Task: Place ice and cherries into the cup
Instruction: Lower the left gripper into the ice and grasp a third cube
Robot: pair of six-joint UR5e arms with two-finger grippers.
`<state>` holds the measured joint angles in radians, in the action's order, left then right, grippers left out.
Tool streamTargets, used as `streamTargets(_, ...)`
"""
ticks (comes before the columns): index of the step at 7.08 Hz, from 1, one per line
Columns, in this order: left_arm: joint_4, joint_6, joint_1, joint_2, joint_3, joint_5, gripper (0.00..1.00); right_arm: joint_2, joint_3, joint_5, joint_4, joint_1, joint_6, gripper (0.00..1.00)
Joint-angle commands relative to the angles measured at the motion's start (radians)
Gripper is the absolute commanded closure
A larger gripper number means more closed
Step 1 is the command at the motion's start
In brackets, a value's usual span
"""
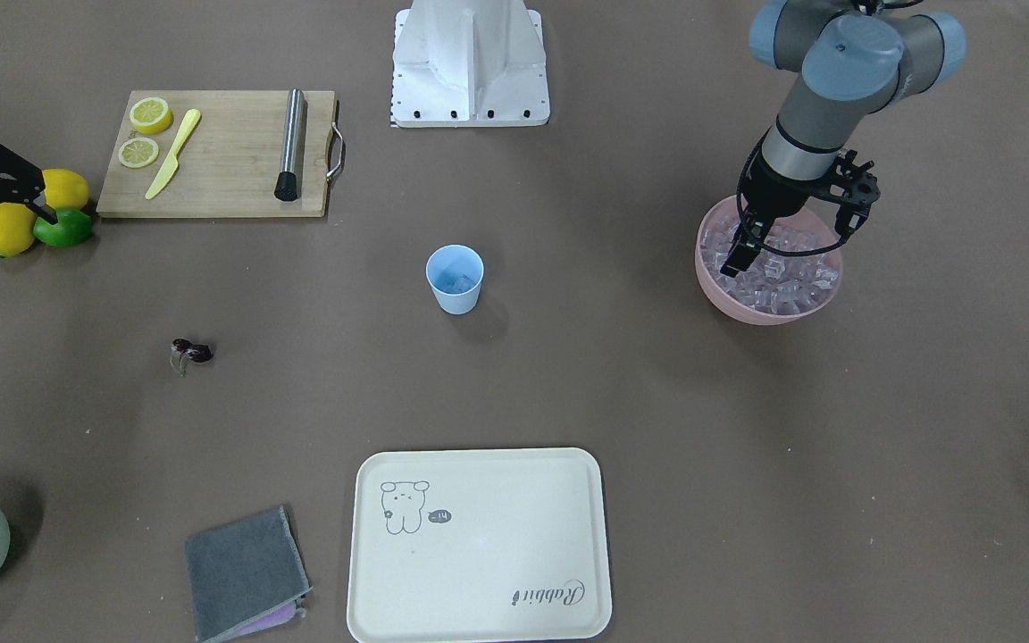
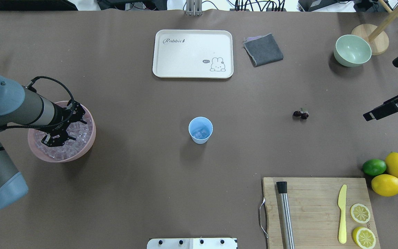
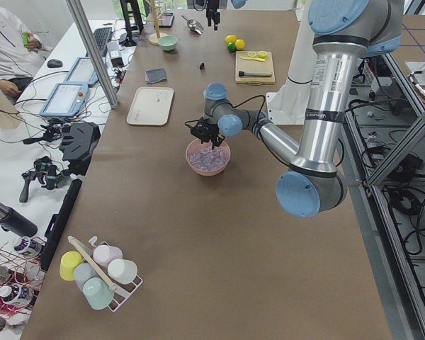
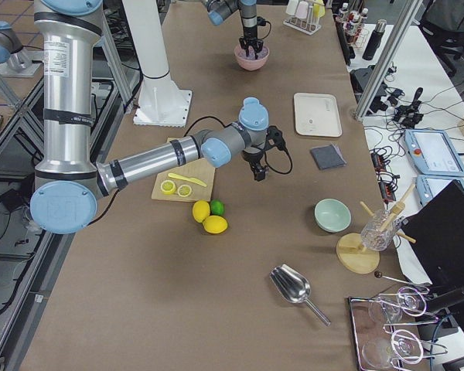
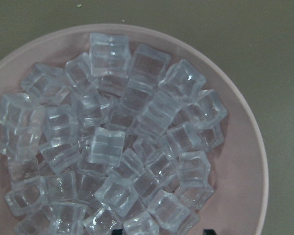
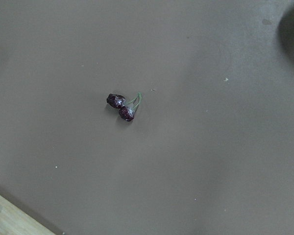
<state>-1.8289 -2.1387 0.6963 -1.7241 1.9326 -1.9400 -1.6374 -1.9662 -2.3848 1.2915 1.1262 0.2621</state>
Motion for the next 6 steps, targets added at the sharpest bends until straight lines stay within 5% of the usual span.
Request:
streamTargets(1,-0.001,0.002,-0.004,0.011,-0.007,0.003,0.37,-0.001,-0.005,-0.005,0.0,0.003,0.002,0.01)
streamTargets(6,-0.004,-0.016,-0.046,0.011,-0.01,0.023,0.39,-0.005,0.001,-0.016,0.0,0.003,0.002,0.01)
